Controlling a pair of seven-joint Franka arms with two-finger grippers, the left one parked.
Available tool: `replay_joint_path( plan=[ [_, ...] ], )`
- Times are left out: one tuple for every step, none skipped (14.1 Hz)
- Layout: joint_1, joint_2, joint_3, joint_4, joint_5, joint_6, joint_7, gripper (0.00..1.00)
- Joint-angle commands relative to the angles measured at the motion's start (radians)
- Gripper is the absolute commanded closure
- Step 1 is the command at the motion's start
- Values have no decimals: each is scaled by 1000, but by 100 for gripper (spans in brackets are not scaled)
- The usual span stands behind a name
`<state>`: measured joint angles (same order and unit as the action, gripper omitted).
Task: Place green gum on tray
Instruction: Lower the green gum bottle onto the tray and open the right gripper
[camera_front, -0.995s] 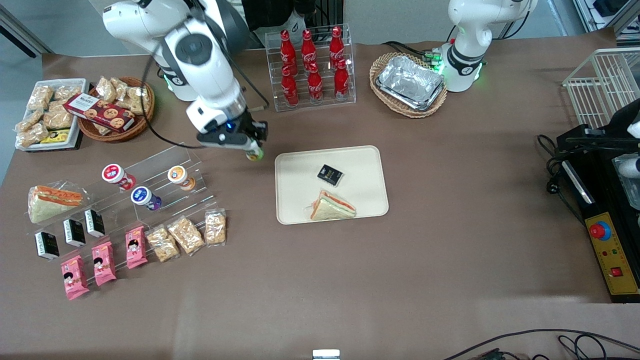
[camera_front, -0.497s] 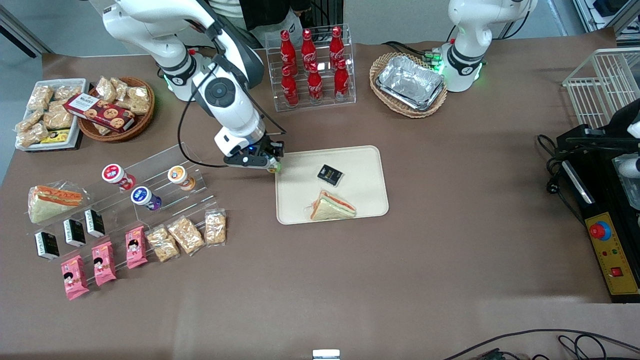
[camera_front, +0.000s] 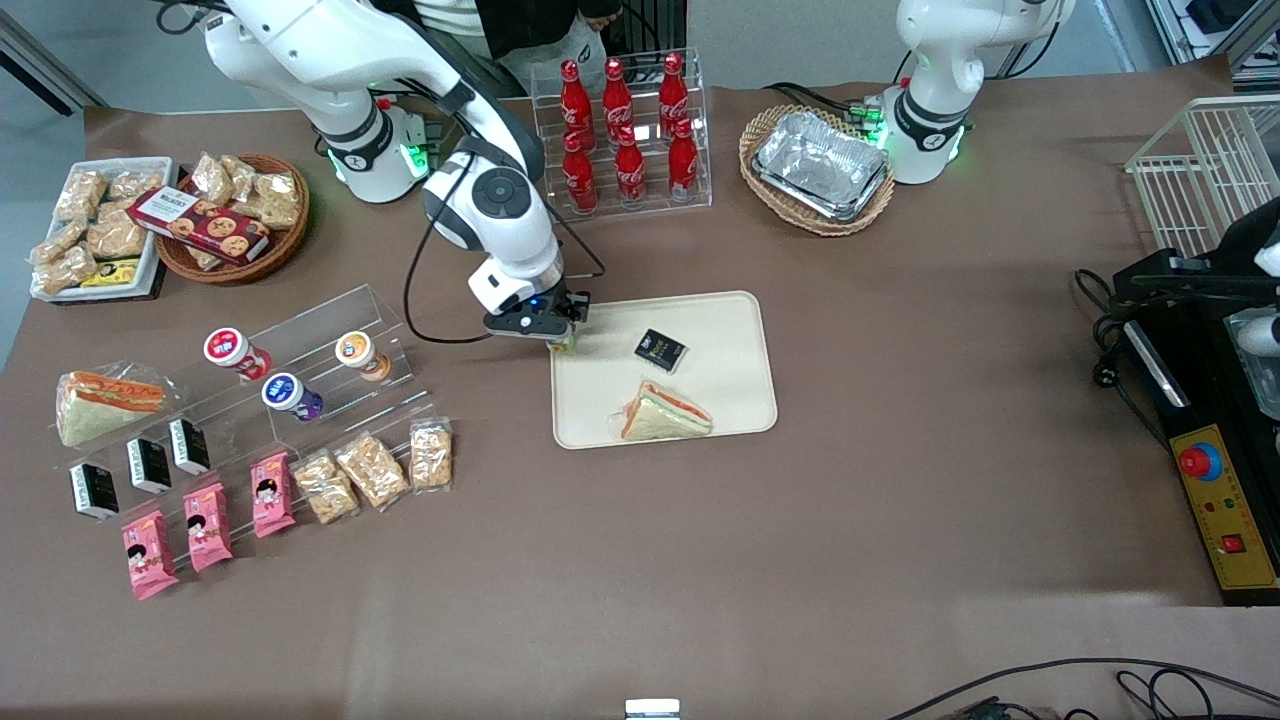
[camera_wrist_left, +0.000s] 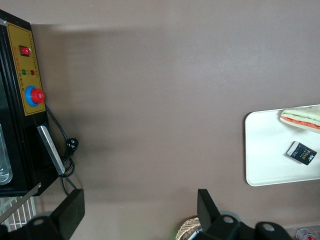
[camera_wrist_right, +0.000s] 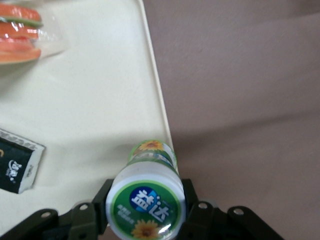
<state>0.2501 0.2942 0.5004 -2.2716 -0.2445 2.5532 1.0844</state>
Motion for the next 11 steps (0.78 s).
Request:
replay_joint_path(
  plan=[
    [6,43,6,18,-39,53,66,81],
    [15,48,7,18,-39,58,80,81],
    [18,49,6,18,-39,70,91,81],
    [18,55,6,18,-39,74,92,79],
    [18,57,6,18,-39,76,94,73],
    [18,63,6,20,-39,76,94,71],
    [18,71,6,23,-39,78,100,53],
    [18,78,6,21,-39,94,112,50],
    [18,86,6,23,-39,104,114,50],
    [17,89,6,23,-39,104,114,49],
    [14,89,6,23,-38,104,115,22]
  ],
)
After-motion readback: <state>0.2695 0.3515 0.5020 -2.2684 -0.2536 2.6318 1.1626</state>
